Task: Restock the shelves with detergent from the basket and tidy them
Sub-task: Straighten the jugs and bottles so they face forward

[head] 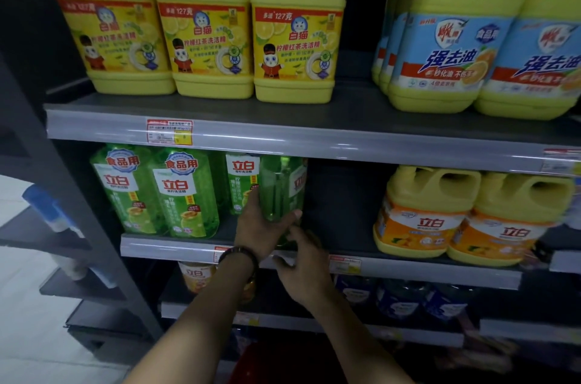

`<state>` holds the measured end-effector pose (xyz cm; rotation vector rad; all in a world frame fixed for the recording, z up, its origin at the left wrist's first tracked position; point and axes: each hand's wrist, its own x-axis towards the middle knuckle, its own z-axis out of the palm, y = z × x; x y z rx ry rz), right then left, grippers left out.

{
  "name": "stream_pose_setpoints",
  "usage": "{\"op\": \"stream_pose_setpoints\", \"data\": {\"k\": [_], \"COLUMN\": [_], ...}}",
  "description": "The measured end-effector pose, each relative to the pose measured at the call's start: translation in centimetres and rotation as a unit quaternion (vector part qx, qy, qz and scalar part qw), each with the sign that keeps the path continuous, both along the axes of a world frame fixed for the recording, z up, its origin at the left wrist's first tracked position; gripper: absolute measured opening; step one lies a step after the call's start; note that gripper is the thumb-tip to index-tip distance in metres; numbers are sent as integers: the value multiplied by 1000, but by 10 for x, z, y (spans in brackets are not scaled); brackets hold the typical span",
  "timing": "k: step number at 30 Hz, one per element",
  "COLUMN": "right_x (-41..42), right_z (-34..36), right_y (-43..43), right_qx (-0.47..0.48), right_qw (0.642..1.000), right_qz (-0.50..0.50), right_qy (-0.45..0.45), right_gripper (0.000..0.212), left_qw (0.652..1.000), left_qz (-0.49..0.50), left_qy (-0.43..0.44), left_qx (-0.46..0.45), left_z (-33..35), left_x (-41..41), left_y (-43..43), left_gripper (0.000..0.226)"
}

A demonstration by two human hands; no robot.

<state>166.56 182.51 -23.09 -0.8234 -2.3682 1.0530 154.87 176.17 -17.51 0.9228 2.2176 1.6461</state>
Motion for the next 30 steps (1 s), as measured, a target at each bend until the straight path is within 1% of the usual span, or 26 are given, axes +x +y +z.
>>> {"op": "stream_pose_setpoints", "data": {"k": [2, 4, 5, 6, 7, 8, 9, 10, 11, 13, 14, 15, 17, 19, 21, 24, 27, 30], "right_x": [4, 7, 7, 6, 4, 1, -3, -7, -12, -20, -24, -28, -35, -44, -52, -64, -72, -79], "right_z": [1, 10, 17, 23, 28, 32, 35, 39, 40, 38, 35, 33, 29, 27, 27, 26, 24, 27], "right_y": [7, 20, 27, 36, 46, 54, 59, 60, 58, 50, 46, 41, 32, 21, 7, -7, -15, -18], "right_qx": [15, -33, -59, -73, -76, -83, -94, -106, -107, -71, -46, -26, -11, -1, 2, 1, 10, 8], "right_qw": [999, 998, 997, 995, 994, 993, 994, 993, 993, 996, 998, 999, 1000, 1000, 1000, 999, 999, 999], "right_qz": [38, 47, 26, -8, -34, -36, -18, 12, 39, 48, 38, 24, 7, -13, -26, -41, -50, -51], "right_qy": [-29, 6, 37, 64, 75, 73, 60, 44, 26, 2, 1, 3, 8, 9, 13, 19, 5, -12], "right_gripper": [65, 59, 58, 62, 72, 84, 91, 89, 78, 52, 45, 40, 40, 42, 43, 48, 49, 50], "left_qw": [1000, 999, 999, 998, 996, 994, 992, 990, 989, 993, 996, 997, 988, 975, 972, 973, 978, 981], "left_qz": [3, -13, -27, -46, -67, -88, -107, -119, -122, -89, -48, 6, 111, 163, 189, 210, 206, 192], "left_qy": [20, 23, 20, 13, -4, -27, -47, -53, -49, -27, -9, 17, 95, 138, 130, 88, 35, 29], "left_qx": [-10, -27, -38, -49, -53, -56, -58, -63, -69, -77, -77, -70, -56, -53, -50, -40, -8, 1], "left_z": [1, -2, -2, 1, 4, 7, 8, 10, 11, 6, 3, -2, -14, -24, -29, -31, -31, -34], "left_x": [-12, -23, -28, -31, -36, -41, -45, -48, -48, -43, -37, -30, -21, -18, -18, -22, -29, -33], "left_y": [0, -5, -8, -12, -16, -21, -26, -30, -34, -39, -41, -43, -47, -50, -54, -60, -67, -73], "left_gripper": [57, 55, 55, 54, 54, 54, 56, 57, 57, 61, 62, 60, 47, 37, 34, 37, 39, 40]}}
